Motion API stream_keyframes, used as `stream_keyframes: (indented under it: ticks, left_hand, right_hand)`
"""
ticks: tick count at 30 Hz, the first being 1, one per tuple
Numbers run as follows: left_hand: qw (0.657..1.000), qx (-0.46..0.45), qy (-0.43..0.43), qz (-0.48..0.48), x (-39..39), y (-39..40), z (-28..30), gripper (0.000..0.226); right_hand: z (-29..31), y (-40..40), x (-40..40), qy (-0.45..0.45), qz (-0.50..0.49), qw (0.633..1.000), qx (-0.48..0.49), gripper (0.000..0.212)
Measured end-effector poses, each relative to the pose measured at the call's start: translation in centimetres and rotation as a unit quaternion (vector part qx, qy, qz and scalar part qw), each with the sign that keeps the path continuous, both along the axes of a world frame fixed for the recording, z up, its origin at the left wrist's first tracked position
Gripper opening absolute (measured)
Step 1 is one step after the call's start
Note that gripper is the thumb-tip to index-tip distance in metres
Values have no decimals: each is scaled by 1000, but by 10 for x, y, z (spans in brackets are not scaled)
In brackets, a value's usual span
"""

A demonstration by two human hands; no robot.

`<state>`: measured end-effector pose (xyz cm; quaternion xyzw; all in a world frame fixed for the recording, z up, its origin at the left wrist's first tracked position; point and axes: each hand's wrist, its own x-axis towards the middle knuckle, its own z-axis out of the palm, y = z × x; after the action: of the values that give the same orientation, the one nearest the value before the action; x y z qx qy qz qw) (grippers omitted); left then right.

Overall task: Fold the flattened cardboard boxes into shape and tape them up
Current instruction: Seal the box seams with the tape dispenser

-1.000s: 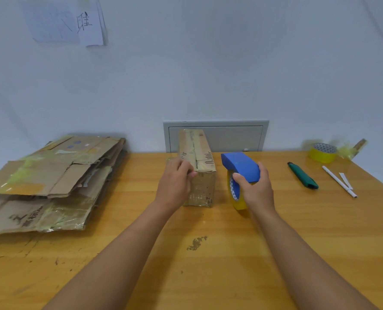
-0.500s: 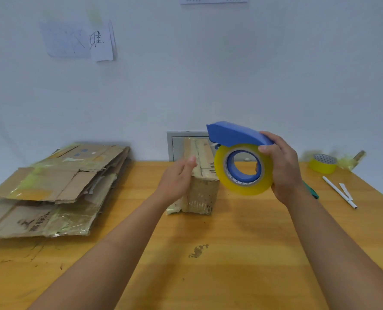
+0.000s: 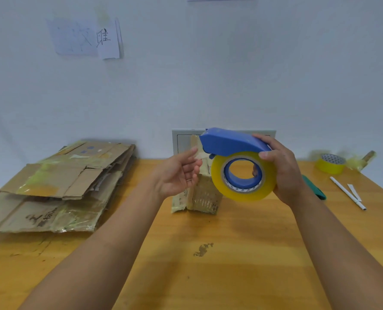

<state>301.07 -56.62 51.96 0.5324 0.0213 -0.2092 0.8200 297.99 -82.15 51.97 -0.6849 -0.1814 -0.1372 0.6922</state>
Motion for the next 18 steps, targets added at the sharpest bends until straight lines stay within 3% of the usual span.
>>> stream_keyframes:
  ticks: [5,11,18]
  left_hand:
    - [1000,2,-19,14,-1,-2,-4,8]
    - [992,106,-37,65,-3,-12,-6,15]
    - [996,72,-15,54,-8,-17,-4,17]
  right_hand:
    - [-7,-9,0,16,26,999,-28,52]
    - [-15,-12,-3,36,35,997,-61,54]
    - [-15,-22,-6,42,33,993,-102,52]
